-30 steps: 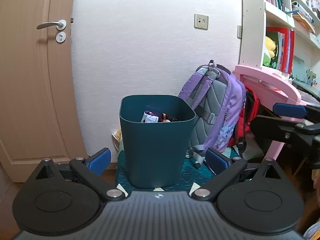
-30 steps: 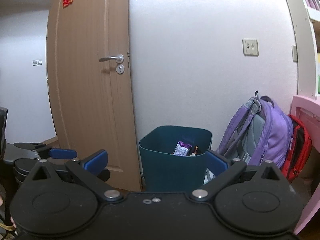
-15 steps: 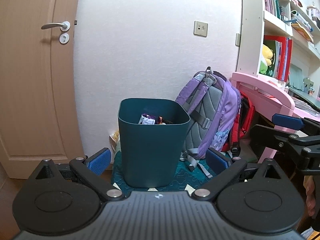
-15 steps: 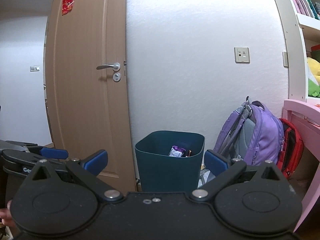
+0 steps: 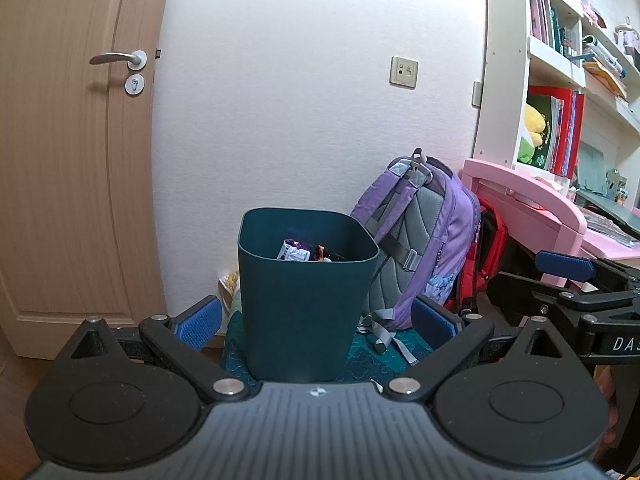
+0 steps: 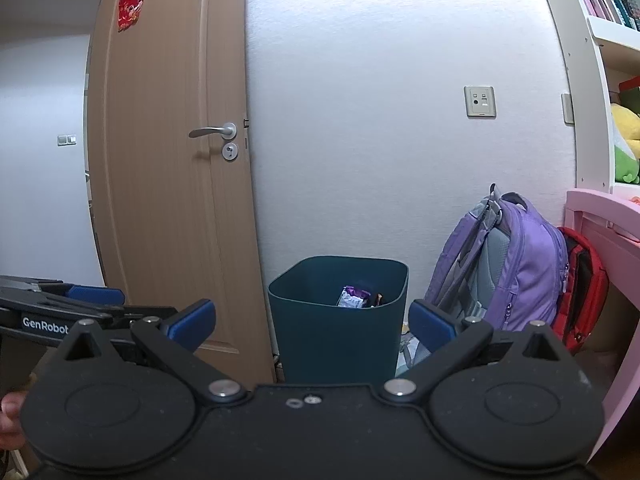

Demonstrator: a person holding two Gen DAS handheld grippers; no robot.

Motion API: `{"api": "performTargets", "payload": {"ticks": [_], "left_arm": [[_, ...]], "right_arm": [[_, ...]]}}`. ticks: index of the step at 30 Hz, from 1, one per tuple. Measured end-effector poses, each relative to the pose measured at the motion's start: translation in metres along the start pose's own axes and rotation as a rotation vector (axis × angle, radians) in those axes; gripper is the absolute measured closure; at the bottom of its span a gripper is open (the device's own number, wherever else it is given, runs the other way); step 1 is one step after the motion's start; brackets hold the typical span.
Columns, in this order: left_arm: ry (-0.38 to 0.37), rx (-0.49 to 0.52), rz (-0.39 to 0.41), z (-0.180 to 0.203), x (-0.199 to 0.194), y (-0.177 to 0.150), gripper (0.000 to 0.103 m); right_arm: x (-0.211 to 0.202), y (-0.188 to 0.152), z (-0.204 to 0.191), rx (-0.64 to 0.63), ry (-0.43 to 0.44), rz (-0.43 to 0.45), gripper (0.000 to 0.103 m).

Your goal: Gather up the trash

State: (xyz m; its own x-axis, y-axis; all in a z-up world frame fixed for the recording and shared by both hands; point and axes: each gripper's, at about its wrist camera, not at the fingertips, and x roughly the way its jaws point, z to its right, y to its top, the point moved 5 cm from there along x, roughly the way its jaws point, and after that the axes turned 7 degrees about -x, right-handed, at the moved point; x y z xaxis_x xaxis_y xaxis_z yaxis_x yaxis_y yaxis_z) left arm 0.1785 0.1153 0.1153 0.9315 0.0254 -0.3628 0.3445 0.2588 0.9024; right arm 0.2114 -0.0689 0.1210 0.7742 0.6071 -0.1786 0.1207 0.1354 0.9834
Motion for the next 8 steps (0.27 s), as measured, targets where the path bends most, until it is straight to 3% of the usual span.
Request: {"api": "performTargets", "payload": {"ticks": [8], "left_arm": [[-0.004,-0.010,-0.001,0.0006,-0.0003,-0.0022,0.002]], "right_arm": [[0.0019,-0.0040,0.0017,0.011,0.005,-0.013,0.000]]}}
